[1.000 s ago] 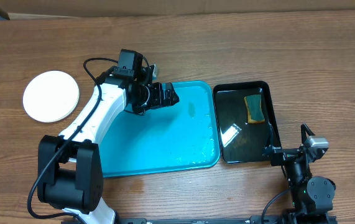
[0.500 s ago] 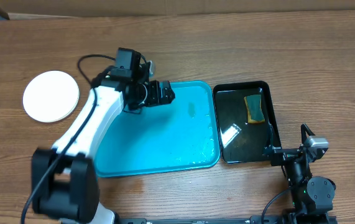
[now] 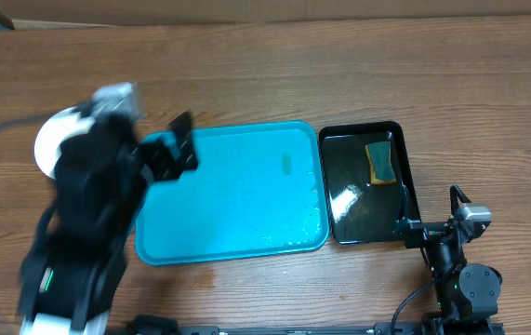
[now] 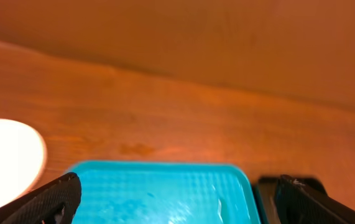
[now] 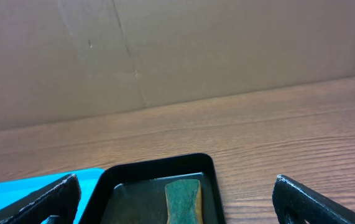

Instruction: Clean dirty plates on tray and stack at the side

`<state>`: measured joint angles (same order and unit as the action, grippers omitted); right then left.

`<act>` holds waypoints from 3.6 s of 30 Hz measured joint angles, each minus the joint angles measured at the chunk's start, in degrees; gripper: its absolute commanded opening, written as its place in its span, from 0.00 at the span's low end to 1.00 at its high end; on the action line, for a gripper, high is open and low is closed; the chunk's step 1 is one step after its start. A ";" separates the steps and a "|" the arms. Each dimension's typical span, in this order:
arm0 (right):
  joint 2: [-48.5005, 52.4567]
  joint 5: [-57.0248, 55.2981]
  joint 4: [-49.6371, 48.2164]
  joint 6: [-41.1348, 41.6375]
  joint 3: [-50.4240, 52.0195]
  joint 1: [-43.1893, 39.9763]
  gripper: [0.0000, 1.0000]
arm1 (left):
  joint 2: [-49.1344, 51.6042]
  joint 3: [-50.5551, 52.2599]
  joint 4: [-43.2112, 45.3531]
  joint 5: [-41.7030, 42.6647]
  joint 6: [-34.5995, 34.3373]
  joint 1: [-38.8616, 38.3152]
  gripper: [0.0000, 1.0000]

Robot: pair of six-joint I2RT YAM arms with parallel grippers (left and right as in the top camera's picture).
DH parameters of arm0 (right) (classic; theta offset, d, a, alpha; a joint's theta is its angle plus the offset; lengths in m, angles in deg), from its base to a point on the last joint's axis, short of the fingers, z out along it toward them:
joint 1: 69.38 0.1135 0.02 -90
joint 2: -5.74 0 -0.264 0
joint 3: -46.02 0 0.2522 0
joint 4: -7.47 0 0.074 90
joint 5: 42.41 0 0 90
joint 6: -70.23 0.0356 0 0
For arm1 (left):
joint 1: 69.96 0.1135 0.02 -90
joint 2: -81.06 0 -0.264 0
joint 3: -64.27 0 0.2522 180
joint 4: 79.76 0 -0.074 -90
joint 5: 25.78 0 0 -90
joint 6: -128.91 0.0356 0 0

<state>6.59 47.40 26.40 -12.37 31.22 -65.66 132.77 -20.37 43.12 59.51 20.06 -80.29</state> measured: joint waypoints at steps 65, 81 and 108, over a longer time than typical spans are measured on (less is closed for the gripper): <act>0.00 0.00 -0.02 0.04 0.00 0.00 1.00 | -50.84 70.38 39.47 10.47 18.88 13.00 0.99; 0.00 0.00 0.00 0.00 0.00 0.00 1.00 | -50.84 70.38 39.47 10.45 19.06 12.92 1.00; 0.00 0.00 -0.02 0.00 0.00 0.00 1.00 | -50.84 70.38 39.47 10.45 19.06 12.92 1.00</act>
<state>6.59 47.40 26.38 -12.37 31.22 -65.66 81.93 50.01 82.60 69.95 39.12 -67.37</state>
